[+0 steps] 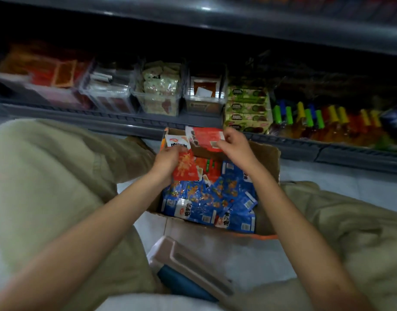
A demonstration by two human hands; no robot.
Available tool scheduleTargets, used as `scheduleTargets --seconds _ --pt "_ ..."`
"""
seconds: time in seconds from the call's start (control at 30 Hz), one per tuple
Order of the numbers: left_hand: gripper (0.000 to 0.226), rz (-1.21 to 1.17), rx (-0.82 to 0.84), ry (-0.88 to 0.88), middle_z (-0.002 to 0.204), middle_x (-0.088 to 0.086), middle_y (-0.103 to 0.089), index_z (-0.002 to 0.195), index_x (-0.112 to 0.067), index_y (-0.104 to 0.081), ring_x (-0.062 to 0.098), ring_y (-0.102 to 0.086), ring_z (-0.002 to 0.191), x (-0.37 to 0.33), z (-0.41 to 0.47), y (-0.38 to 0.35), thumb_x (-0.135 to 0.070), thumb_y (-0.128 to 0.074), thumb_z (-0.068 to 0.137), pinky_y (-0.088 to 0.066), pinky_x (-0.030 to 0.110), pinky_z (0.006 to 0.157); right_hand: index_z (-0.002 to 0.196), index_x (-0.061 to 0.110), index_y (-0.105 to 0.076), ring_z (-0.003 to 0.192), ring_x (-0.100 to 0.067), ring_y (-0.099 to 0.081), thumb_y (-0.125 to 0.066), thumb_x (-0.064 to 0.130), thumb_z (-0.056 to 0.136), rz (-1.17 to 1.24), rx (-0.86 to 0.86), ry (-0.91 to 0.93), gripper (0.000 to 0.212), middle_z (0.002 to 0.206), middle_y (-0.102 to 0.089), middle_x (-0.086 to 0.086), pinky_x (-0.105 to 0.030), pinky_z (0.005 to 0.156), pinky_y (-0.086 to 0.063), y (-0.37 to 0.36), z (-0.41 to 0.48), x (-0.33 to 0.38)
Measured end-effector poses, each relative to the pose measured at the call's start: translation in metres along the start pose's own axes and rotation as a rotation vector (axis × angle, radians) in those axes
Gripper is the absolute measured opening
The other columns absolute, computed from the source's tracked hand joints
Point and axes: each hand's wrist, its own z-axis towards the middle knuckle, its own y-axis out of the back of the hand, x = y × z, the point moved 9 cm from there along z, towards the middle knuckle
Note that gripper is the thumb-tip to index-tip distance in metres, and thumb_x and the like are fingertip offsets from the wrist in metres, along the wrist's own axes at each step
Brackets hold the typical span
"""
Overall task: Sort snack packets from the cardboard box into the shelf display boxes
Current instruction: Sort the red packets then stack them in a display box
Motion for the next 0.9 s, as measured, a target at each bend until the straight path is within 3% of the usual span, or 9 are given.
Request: scheduleTargets --seconds 0.07,0.17,0.3,0.43,0.53,0.63,0.73,0.8,0.9 --pt "0.048 -0.144 0.081 0.012 0.095 0.015 -0.07 0.109 -0.008 -0.062 0.021 -0.068 0.079 -0.015 -0.006 -0.009 -0.045 -0.032 0.101 -0.053 0.029 0.061 0.075 0.013 -0.046 0.084 0.002 -0.055 -0.061 0.007 0.086 -0.027 0.094 0.14 0.02 0.09 -0.062 0.006 -0.018 0.071 -0.043 -0.014 -0.018 0.038" --pt "0.059 -0.183 0.126 -0.089 0.096 0.012 -0.072 0.108 -0.01 -0.064 0.024 -0.07 0.088 -0.047 -0.016 -0.005 -0.058 -0.032 0.096 -0.055 0.034 0.07 0.078 0.036 -0.047 0.11 -0.008 -0.057 -0.061 0.007 0.085 -0.171 0.203 0.285 0.033 0.124 -0.061 -0.003 -0.024 0.087 -0.05 -0.032 -0.044 0.082" --pt "0.009 -0.129 0.012 -0.253 0.091 0.013 -0.068 0.093 -0.011 -0.061 0.03 -0.068 0.088 -0.077 -0.031 0.012 -0.014 -0.053 0.094 -0.056 0.041 0.08 0.081 0.038 -0.045 0.116 -0.013 -0.053 -0.064 0.009 0.082 -0.299 0.184 0.415 0.034 0.129 -0.056 -0.002 -0.028 0.095 -0.046 -0.037 -0.062 0.121" --pt "0.014 0.022 -0.063 -0.521 0.095 0.011 -0.065 0.093 -0.018 -0.055 0.029 -0.065 0.091 -0.106 -0.056 0.011 -0.011 -0.045 0.098 -0.054 0.042 0.083 0.084 0.027 -0.048 0.136 0.001 -0.024 -0.071 0.029 0.08 -0.403 0.232 0.451 0.023 0.15 -0.033 0.011 -0.018 0.111 -0.022 -0.033 -0.071 0.137" --pt "0.015 0.06 -0.079 -0.734 0.102 0.01 -0.062 0.101 -0.021 -0.049 0.026 -0.062 0.095 -0.129 -0.082 0.005 -0.01 -0.039 0.1 -0.052 0.04 0.084 0.095 0.022 -0.058 0.129 0.005 -0.035 -0.067 0.029 0.082 -0.187 0.167 0.48 0.016 0.142 -0.042 0.013 -0.011 0.104 -0.03 -0.006 -0.072 0.16" --pt "0.012 0.154 -0.125 -0.975 0.098 -0.004 -0.059 0.109 -0.014 -0.045 0.01 -0.057 0.09 -0.157 -0.113 -0.007 -0.009 -0.039 0.1 -0.045 0.028 0.078 0.117 0.024 -0.048 0.118 -0.002 -0.048 -0.066 0.017 0.086 0.088 -0.061 0.446 0.036 0.129 -0.047 0.01 -0.018 0.093 -0.048 0.041 -0.065 0.175" --pt "0.018 0.26 -0.139 -1.165 0.093 -0.021 -0.052 0.118 -0.01 -0.044 -0.006 -0.053 0.08 -0.183 -0.142 -0.026 -0.012 -0.039 0.101 -0.044 0.026 0.073 0.126 0.024 -0.04 0.098 -0.004 -0.056 -0.066 0.02 0.086 0.173 -0.179 0.352 0.048 0.12 -0.051 0.01 -0.02 0.081 -0.052 0.078 -0.057 0.188" --pt "0.032 0.322 -0.1 -1.278 0.097 -0.025 -0.052 0.132 -0.019 -0.035 -0.002 -0.057 0.083 -0.201 -0.163 -0.045 -0.018 -0.04 0.1 -0.049 0.032 0.074 0.125 0.02 -0.042 0.094 -0.003 -0.06 -0.062 0.021 0.089 0.267 -0.139 0.322 0.041 0.117 -0.058 0.005 -0.019 0.076 -0.053 0.093 -0.053 0.199" --pt "0.055 0.357 -0.08 -1.394 0.092 -0.016 -0.06 0.142 -0.047 -0.009 0.008 -0.062 0.069 -0.23 -0.188 -0.067 -0.028 -0.039 0.1 -0.053 0.037 0.06 0.116 0.018 -0.048 0.093 -0.008 -0.066 -0.061 0.018 0.089 0.415 -0.142 0.33 0.029 0.114 -0.065 -0.004 -0.015 0.065 -0.051 0.123 -0.052 0.218"
